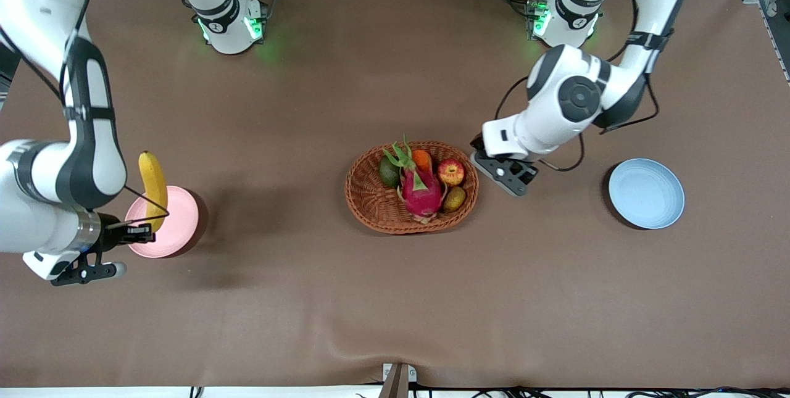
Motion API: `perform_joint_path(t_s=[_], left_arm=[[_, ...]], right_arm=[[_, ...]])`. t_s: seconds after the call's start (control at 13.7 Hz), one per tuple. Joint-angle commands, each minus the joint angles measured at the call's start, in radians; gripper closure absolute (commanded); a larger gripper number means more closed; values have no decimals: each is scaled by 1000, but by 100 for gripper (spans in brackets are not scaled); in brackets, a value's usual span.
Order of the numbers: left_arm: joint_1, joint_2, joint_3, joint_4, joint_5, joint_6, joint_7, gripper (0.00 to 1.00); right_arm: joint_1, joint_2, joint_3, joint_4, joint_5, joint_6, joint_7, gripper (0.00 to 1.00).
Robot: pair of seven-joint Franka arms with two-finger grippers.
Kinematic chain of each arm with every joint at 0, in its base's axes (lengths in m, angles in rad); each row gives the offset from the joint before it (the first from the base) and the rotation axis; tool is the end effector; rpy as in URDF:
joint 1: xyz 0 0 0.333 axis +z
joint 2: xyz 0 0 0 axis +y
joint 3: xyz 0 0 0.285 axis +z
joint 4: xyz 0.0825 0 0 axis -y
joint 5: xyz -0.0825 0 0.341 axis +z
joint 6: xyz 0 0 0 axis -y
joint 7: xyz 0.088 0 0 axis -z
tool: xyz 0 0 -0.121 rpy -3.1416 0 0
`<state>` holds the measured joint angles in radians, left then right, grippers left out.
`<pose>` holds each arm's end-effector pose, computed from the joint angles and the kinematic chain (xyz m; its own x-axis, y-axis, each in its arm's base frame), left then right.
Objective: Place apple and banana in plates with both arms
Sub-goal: 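Lower the banana onto the pink plate while the left gripper reaches the apple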
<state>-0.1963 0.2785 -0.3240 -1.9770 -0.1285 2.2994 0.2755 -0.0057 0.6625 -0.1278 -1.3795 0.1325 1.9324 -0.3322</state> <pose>0.4933 -0.2806 0.3240 0.7674 -0.6341 0.0948 -0.6402 -0.7498 0.1673 0.6535 -0.0618 0.2983 0.9818 0.1697 -0.0855 0.1638 -0.9839 -0.0717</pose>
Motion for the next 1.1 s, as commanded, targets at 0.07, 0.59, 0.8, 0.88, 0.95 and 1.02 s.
perform_joint_path(t_s=[0.07,0.59,0.8,0.88,0.95,1.02], left_arm=[[-26,50,-1,-29,24,153,37,0],[-132,88,3,-100,26,282,-67,0],[-147,122,6,-109,38,328,-78,0],[-147,131,6,-117,58,353,-78,0],[-144,139,6,-117,69,365,-78,0],[-140,140,8,-117,78,367,-78,0]], right_arm=[[-60,54,20,16,-22,56,-111,100],[-96,104,22,2,-17,95,-152,100],[-96,112,25,-13,-11,100,-165,100],[-96,115,26,-13,-10,102,-165,100],[-96,120,27,-13,-4,103,-165,100],[-96,126,27,-13,1,109,-165,100]])
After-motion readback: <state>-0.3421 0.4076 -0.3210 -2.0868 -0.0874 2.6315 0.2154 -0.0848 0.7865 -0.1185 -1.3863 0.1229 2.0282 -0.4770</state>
